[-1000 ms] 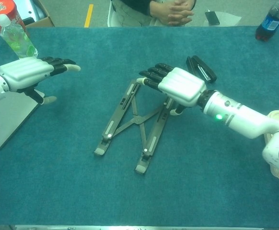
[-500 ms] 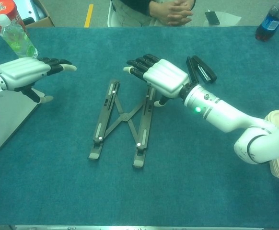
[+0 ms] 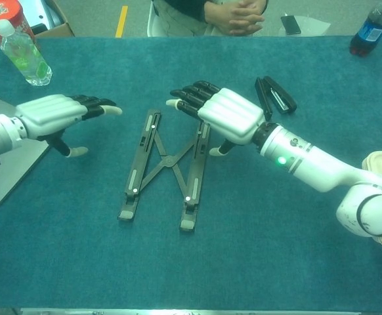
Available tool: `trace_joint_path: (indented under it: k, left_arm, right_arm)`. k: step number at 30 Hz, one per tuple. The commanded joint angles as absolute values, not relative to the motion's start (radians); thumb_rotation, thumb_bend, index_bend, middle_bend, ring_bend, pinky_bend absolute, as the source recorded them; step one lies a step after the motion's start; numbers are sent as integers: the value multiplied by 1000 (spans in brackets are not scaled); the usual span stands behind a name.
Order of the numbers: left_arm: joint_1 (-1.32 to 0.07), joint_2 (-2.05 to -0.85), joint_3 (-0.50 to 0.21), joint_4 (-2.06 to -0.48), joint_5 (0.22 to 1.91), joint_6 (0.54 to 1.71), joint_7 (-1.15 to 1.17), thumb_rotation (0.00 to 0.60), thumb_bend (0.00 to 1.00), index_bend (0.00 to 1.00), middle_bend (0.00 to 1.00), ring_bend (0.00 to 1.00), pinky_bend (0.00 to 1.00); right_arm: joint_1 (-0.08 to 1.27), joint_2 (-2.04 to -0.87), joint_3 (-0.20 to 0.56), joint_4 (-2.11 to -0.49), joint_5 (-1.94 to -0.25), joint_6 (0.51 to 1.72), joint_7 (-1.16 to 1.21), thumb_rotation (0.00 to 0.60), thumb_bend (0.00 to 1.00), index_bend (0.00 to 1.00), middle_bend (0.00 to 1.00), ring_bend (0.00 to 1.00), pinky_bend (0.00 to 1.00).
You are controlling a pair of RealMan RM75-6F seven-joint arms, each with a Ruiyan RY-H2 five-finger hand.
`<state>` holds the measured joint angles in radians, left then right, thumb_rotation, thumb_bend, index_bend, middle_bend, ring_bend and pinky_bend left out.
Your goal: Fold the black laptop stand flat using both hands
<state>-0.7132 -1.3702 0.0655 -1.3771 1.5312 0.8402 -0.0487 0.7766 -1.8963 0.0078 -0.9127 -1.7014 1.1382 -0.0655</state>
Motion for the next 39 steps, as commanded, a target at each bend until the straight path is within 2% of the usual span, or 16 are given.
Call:
trace_joint_path:
  k: [1, 12, 19, 24, 29, 39]
  left_arm:
    - [-721, -1388, 63, -1376, 1530, 827, -48, 600, 333, 0, 0, 0, 64]
    - [-739, -1447, 50, -1351, 1524, 810, -54, 600, 333, 0, 0, 0, 64]
    - [-740, -1485, 43, -1316, 1522, 816, -67, 600, 328, 0, 0, 0, 4]
    - [-741, -1510, 39, -1287, 1523, 825, -73, 600, 312, 0, 0, 0, 1]
    - [-739, -1530, 46, -1257, 1538, 838, -84, 600, 279, 0, 0, 0, 0]
    - [-738, -1551, 60, -1214, 1564, 859, -56, 600, 276, 0, 0, 0, 0]
  right_arm:
    - [770, -1884, -1, -931, -1706, 1145, -73, 600, 34, 0, 4, 0, 68]
    - [770, -1894, -8, -912, -1707, 1142, -79, 600, 33, 0, 3, 0, 68]
    - [773, -1920, -3, -884, -1709, 1153, -77, 600, 33, 0, 0, 0, 62]
    - [775, -1935, 6, -866, -1703, 1159, -69, 600, 33, 0, 0, 0, 56]
    - [777, -1938, 8, -863, -1699, 1159, -64, 600, 32, 0, 0, 0, 49]
    - [774, -1921, 0, -875, -1698, 1154, -65, 600, 31, 0, 0, 0, 48]
